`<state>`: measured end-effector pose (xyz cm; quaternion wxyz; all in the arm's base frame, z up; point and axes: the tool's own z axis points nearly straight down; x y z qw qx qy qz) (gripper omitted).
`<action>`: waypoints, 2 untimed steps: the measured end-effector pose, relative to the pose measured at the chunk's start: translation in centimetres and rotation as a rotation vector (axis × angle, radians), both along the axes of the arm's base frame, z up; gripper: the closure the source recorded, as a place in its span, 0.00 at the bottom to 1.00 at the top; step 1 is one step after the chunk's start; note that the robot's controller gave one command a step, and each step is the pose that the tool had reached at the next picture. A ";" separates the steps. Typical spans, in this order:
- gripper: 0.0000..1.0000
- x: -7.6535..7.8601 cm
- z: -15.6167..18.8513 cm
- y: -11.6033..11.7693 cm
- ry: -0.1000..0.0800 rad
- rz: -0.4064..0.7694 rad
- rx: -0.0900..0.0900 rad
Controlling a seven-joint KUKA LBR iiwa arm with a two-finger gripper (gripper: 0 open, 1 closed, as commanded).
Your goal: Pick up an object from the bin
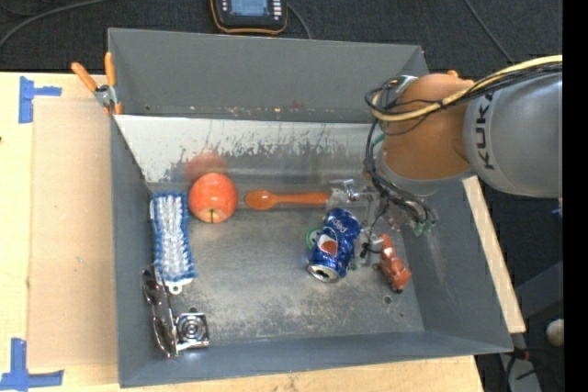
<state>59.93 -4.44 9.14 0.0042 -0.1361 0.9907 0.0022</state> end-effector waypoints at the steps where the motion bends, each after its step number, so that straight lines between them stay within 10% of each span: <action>1: 0.00 -0.8 0.1 0.4 0.012 0.055 0.000; 2: 1.00 -0.5 -0.4 1.0 0.000 0.019 0.001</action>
Offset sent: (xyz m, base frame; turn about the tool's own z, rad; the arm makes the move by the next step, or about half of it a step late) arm -0.0056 0.0102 -0.0044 -0.0184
